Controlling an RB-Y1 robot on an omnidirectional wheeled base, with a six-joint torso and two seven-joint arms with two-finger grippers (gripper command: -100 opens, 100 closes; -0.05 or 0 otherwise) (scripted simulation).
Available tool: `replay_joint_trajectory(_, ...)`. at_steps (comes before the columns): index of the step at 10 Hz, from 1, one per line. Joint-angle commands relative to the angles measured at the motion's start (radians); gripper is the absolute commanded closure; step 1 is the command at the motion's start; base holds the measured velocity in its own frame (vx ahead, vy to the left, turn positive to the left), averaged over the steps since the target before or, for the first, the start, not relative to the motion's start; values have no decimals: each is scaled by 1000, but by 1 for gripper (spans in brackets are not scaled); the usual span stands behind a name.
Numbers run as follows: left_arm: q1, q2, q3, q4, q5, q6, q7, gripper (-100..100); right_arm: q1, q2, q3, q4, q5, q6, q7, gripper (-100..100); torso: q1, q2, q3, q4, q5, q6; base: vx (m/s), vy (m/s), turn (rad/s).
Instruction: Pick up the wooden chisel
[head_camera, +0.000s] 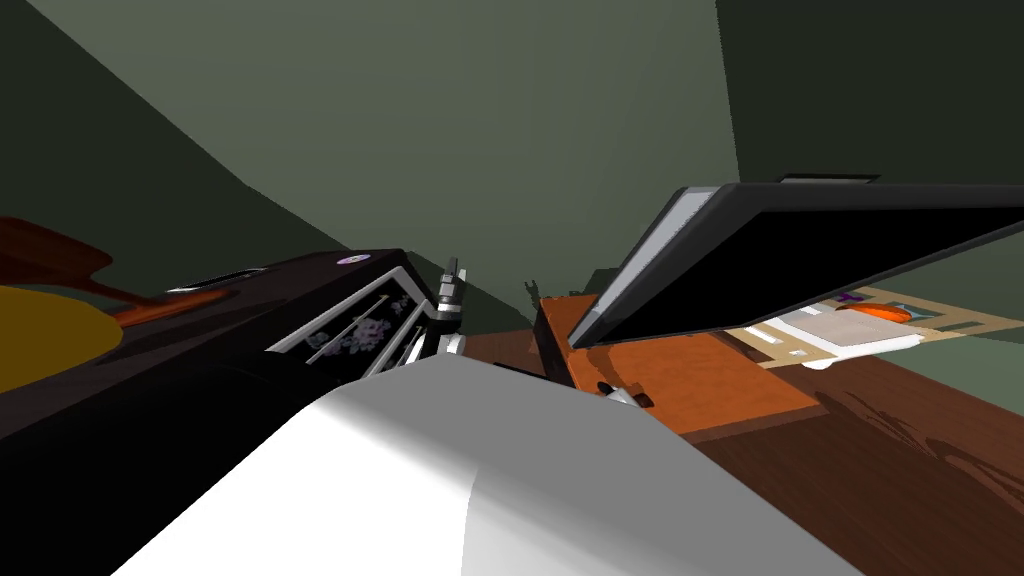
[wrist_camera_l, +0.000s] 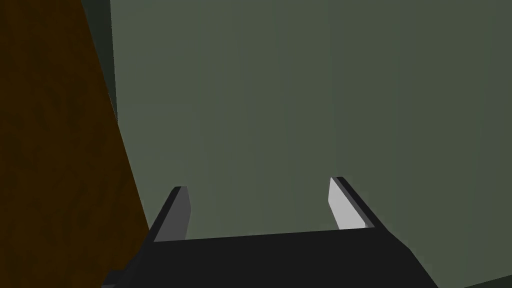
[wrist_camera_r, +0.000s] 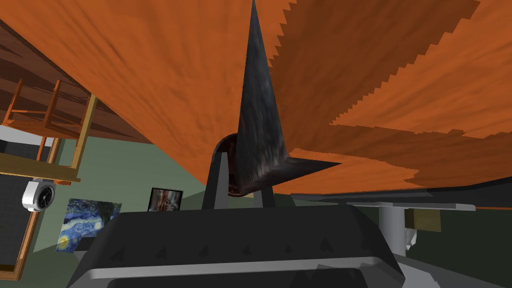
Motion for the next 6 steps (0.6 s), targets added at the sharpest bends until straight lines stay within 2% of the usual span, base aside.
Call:
replay_joint_trajectory(1,0,0,0,0,0,0,0,0,1,-5,3,-23,-20,13,34,100,0,0,0,0,0,0,35,37,-116)
replay_joint_trajectory(4,0,0,0,0,0,0,0,0,-4,-16,9,-64,-59,37,93,100,0,0,0,0,0,-1,22,25,-84)
replay_joint_trajectory(5,0,0,0,0,0,0,0,0,-4,-12,8,-52,-47,30,74,100,1,0,0,0,0,-1,8,13,-22)
replay_joint_trajectory(6,0,0,0,0,0,0,0,0,-4,-13,9,-55,-49,32,78,0,0,1,0,0,0,-1,0,0,0)
